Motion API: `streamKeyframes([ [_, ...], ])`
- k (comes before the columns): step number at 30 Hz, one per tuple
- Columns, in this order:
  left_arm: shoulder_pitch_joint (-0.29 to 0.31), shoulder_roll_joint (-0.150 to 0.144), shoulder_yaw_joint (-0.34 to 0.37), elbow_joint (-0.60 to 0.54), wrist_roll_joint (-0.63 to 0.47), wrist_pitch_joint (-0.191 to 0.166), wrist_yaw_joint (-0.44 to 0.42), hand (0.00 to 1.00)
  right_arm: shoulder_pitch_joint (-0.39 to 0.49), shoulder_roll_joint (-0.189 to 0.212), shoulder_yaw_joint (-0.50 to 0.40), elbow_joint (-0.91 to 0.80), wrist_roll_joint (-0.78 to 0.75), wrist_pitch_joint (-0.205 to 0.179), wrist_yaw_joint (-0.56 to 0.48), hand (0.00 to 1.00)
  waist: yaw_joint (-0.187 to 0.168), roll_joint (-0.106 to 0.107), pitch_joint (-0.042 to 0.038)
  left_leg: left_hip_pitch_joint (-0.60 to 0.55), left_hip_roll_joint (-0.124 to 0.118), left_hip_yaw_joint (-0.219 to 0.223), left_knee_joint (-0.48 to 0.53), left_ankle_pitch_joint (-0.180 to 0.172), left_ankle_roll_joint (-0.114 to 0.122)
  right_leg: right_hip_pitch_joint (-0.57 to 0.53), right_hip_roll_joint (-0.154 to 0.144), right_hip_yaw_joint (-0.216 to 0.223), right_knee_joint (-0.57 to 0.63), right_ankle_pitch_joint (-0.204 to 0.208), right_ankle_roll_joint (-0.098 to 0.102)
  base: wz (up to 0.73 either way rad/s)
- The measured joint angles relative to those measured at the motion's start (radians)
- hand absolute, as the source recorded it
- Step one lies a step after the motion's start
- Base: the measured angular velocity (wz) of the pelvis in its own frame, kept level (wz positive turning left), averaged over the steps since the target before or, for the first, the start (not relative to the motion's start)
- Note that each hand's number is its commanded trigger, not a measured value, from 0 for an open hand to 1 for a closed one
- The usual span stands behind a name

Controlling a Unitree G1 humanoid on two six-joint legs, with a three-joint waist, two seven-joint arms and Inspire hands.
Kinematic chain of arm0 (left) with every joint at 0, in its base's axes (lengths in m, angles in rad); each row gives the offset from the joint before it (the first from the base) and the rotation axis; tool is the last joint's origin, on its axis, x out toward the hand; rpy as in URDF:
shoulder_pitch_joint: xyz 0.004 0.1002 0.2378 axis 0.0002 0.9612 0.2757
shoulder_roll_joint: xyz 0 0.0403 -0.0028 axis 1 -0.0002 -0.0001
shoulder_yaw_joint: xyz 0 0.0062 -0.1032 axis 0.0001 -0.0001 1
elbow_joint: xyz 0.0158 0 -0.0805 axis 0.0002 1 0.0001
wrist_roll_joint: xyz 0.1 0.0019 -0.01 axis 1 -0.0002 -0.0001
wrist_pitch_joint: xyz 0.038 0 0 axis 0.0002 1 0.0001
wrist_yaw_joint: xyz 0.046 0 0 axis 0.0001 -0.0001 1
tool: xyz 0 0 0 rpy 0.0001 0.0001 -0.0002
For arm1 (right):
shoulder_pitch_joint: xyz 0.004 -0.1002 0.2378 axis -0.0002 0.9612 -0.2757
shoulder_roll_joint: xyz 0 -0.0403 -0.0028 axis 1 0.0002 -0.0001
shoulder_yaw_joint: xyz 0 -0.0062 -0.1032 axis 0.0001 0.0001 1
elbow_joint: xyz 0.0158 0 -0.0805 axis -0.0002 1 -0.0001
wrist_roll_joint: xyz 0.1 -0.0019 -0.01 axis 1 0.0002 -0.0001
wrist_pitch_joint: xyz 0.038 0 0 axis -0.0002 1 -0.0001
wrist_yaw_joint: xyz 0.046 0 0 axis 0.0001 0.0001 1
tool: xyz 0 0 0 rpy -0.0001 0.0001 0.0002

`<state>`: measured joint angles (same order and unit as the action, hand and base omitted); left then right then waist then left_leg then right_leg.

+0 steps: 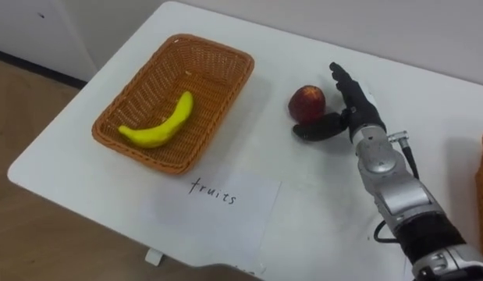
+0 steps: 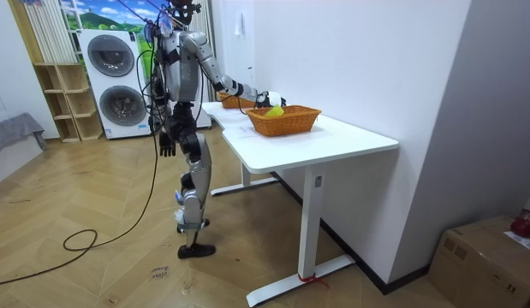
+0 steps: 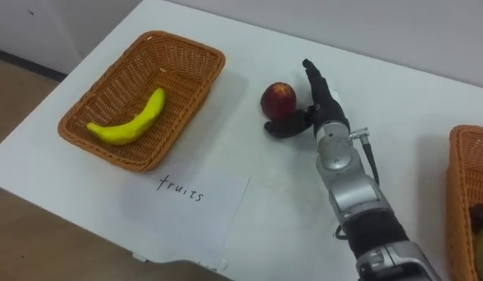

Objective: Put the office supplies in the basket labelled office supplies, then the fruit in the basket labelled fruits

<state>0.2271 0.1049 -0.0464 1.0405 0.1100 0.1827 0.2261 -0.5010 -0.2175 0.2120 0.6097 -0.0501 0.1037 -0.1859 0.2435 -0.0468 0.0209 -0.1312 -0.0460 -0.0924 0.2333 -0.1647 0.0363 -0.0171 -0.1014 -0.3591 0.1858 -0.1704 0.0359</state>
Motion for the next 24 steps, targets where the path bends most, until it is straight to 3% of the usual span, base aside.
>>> streamKeyframes([
  [3,-0.003,0.001,-0.017,0.003,-0.001,-0.001,-0.001,0.00,-0.003,0.000,0.000,0.004,0.001,-0.001,-0.002,0.00,0.001,-0.001,0.0002,-0.005,0.000,0.002,0.003,0.000,0.000,-0.003,-0.001,-0.001,0.003,0.000,0.000,0.00],
  [8,-0.010,0.009,-0.021,0.026,-0.021,-0.002,-0.004,0.00,-0.002,0.000,0.005,0.010,-0.001,-0.004,-0.006,0.00,0.007,-0.019,0.0074,-0.003,0.001,0.005,0.002,0.000,0.001,-0.002,0.000,0.000,0.003,0.000,0.000,0.00],
  [14,-0.024,0.030,-0.020,0.038,-0.020,-0.016,-0.023,0.00,-0.003,-0.005,0.033,0.009,-0.008,-0.004,0.002,0.00,0.010,-0.031,0.0028,-0.002,0.002,0.008,0.002,0.000,0.001,-0.003,0.000,0.001,0.003,0.000,0.000,0.00],
  [24,-0.027,0.035,-0.056,0.039,-0.041,-0.032,-0.021,0.00,-0.004,-0.013,0.124,0.009,-0.085,-0.009,0.023,0.00,0.013,-0.034,0.0008,0.020,0.004,0.020,-0.002,0.000,0.001,0.010,0.001,0.016,0.003,0.001,-0.001,-0.04],
])
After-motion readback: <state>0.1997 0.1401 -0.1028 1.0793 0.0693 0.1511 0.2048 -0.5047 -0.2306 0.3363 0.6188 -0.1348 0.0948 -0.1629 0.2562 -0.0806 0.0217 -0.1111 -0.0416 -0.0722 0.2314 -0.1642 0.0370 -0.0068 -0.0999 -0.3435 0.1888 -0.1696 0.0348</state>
